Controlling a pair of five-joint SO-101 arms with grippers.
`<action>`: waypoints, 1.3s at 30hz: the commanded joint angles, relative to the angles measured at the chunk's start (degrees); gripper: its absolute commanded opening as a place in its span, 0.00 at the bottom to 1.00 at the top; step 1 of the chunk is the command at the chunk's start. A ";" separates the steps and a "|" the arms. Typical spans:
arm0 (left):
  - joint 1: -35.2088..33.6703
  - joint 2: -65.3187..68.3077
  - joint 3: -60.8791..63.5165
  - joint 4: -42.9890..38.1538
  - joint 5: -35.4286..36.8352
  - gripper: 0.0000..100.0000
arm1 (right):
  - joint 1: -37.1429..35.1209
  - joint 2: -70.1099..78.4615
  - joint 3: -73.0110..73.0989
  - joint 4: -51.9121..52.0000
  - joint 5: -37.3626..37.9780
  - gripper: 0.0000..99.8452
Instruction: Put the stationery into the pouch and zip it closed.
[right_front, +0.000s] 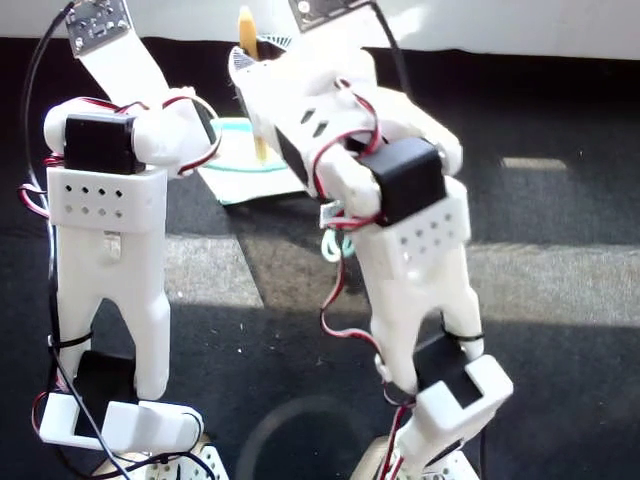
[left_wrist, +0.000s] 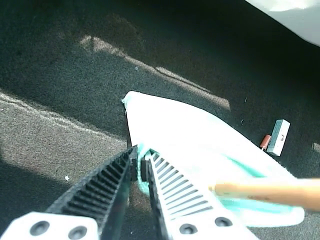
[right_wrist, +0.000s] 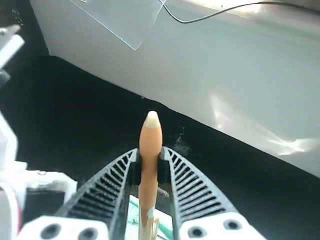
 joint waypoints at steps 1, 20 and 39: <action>-0.66 0.22 -0.13 0.00 -0.35 0.01 | 2.24 2.68 -0.48 -2.51 0.53 0.01; -0.84 0.48 -0.13 -0.26 -0.35 0.01 | 1.89 5.49 -0.48 6.11 0.53 0.01; -0.66 0.48 -0.13 -0.35 -0.35 0.01 | 2.07 1.19 -8.40 14.99 0.62 0.24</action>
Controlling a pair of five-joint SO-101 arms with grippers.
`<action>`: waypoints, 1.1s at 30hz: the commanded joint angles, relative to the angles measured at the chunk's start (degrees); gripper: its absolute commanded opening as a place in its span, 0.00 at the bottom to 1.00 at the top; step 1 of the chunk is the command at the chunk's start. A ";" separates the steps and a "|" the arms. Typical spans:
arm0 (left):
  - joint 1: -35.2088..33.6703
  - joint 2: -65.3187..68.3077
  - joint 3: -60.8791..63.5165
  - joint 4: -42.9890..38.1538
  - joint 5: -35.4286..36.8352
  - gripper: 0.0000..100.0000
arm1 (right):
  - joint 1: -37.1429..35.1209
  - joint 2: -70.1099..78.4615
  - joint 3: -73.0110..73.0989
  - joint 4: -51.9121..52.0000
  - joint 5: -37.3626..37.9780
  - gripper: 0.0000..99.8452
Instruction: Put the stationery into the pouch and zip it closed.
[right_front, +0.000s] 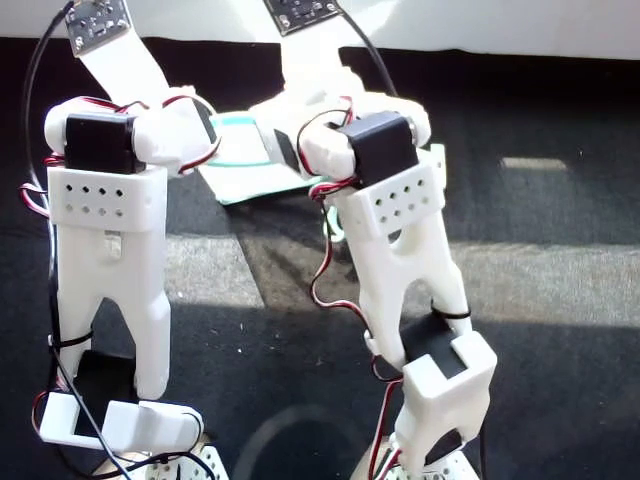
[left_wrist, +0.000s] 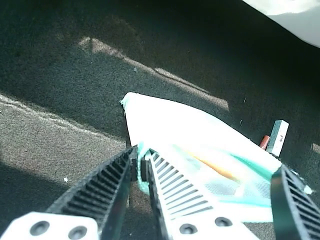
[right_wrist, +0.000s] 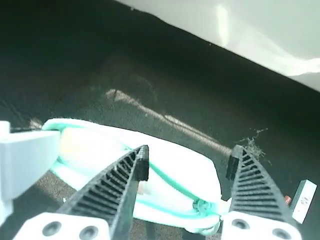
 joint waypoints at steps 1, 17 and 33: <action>-0.66 0.40 -0.13 0.09 -0.35 0.01 | 0.48 -5.41 -7.34 0.22 0.62 0.24; -0.75 0.40 -0.13 0.09 -0.44 0.01 | 27.82 8.31 5.49 -1.63 -0.26 0.24; -0.66 0.40 0.13 0.44 -0.44 0.01 | 29.93 46.73 -7.08 -9.19 -12.04 0.24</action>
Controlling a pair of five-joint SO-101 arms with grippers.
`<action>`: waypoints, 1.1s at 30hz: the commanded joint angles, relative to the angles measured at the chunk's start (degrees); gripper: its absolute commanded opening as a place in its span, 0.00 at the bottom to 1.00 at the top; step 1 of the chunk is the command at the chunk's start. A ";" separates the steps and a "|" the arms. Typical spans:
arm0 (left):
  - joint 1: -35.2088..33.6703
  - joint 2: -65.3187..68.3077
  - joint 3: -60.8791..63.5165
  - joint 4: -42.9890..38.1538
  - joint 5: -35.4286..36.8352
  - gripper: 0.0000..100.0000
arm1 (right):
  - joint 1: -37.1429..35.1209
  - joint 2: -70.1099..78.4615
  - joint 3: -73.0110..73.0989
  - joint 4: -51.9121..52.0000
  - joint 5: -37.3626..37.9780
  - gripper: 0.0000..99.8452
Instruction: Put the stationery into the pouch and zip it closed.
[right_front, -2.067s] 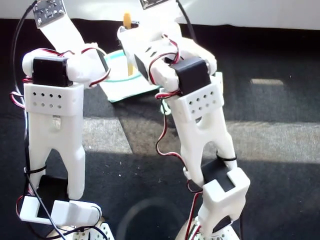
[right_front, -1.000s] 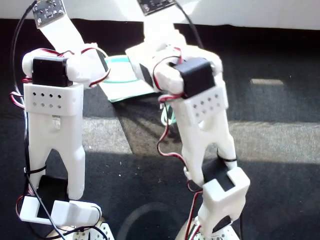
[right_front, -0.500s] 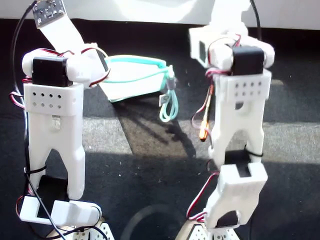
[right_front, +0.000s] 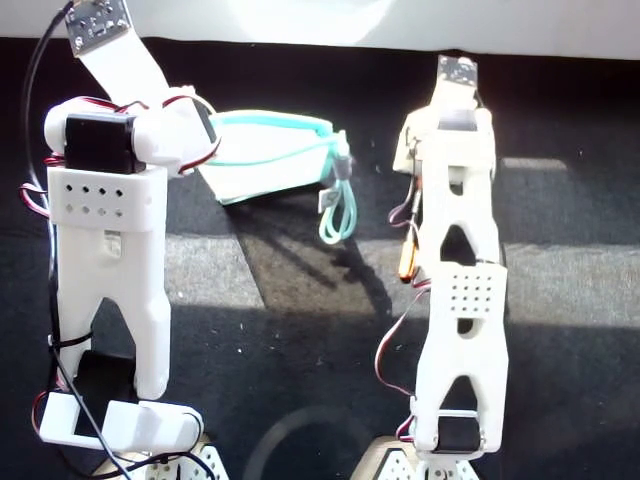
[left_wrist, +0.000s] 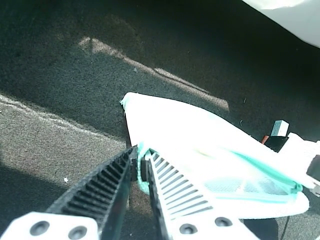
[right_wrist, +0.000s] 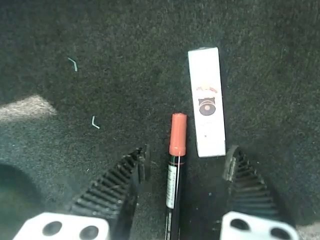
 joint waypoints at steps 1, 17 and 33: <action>-0.66 0.40 0.13 0.44 -0.44 0.01 | 0.57 4.26 -6.02 -0.40 -0.62 0.24; -0.66 0.13 -0.04 0.26 -0.44 0.01 | 1.27 10.77 -8.31 4.18 -0.35 0.10; -0.84 0.22 0.04 0.18 -0.35 0.01 | 1.80 10.68 -33.36 18.77 7.38 0.01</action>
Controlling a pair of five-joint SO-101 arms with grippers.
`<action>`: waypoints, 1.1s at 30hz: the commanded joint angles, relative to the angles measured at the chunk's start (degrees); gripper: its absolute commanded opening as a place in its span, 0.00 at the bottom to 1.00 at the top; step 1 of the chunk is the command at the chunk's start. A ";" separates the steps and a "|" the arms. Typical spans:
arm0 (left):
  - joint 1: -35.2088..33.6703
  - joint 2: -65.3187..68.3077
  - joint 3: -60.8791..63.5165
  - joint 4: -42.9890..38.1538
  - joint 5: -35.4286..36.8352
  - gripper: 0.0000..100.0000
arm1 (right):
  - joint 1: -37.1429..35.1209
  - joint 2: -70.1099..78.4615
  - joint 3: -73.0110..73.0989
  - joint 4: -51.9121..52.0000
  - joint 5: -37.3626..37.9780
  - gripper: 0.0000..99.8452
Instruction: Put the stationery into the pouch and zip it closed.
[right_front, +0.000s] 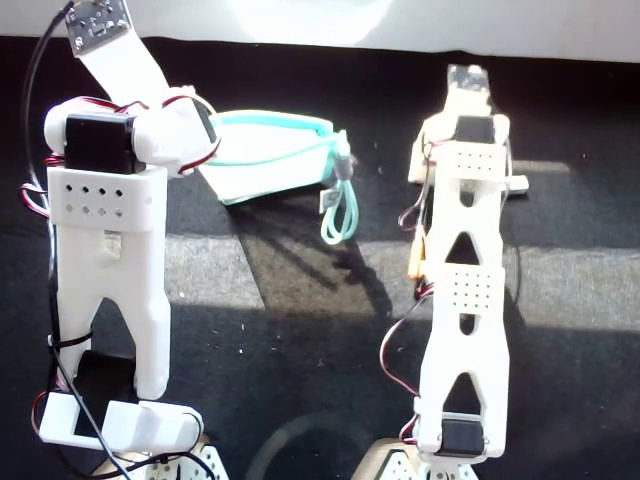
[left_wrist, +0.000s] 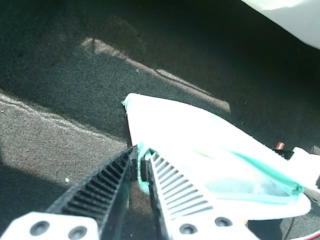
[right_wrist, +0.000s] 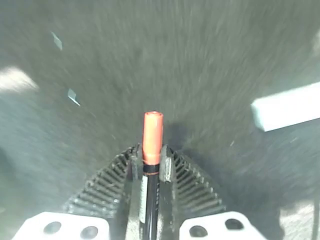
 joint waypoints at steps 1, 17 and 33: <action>-0.84 0.22 0.13 0.18 -0.35 0.01 | 1.36 -1.10 -4.70 1.10 2.37 0.01; -0.92 0.40 0.22 0.53 -0.44 0.01 | -0.04 -33.27 -5.23 1.19 2.55 0.01; -0.66 -0.04 0.13 0.53 -0.35 0.01 | -21.76 -54.99 -5.14 -6.11 2.55 0.01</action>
